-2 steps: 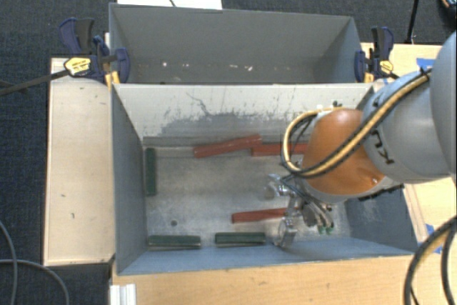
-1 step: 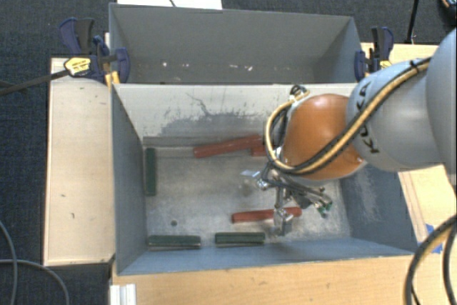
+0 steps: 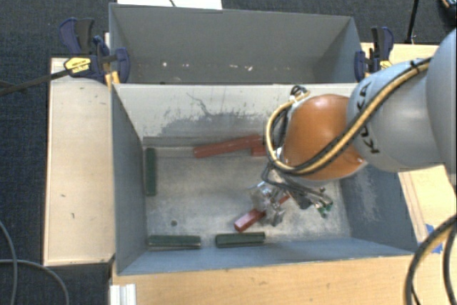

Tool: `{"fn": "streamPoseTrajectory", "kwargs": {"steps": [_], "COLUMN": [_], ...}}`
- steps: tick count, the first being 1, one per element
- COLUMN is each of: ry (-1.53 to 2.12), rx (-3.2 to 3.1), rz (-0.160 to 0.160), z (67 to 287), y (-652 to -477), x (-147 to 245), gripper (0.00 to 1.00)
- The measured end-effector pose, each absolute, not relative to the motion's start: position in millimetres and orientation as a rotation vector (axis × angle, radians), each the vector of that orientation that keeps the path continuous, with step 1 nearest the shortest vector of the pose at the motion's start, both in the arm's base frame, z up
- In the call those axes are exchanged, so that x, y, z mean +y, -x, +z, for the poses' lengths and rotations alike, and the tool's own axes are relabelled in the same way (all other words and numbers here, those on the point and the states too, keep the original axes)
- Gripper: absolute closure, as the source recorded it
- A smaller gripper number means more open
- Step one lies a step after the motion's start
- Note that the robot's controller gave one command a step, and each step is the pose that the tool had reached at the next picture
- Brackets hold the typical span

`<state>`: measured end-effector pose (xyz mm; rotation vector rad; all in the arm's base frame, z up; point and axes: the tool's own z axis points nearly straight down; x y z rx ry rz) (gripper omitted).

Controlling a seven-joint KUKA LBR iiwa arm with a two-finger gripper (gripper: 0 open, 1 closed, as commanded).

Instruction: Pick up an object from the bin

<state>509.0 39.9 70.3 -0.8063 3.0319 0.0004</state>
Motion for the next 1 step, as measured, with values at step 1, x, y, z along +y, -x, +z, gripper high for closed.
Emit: {"fn": "streamPoseTrajectory", "kwargs": {"steps": [1], "ry": [0.815], "rx": [3.023], "rz": [-0.003], "z": [231.7], "y": [-509.3], "x": [34.1], "gripper": [1.0]}}
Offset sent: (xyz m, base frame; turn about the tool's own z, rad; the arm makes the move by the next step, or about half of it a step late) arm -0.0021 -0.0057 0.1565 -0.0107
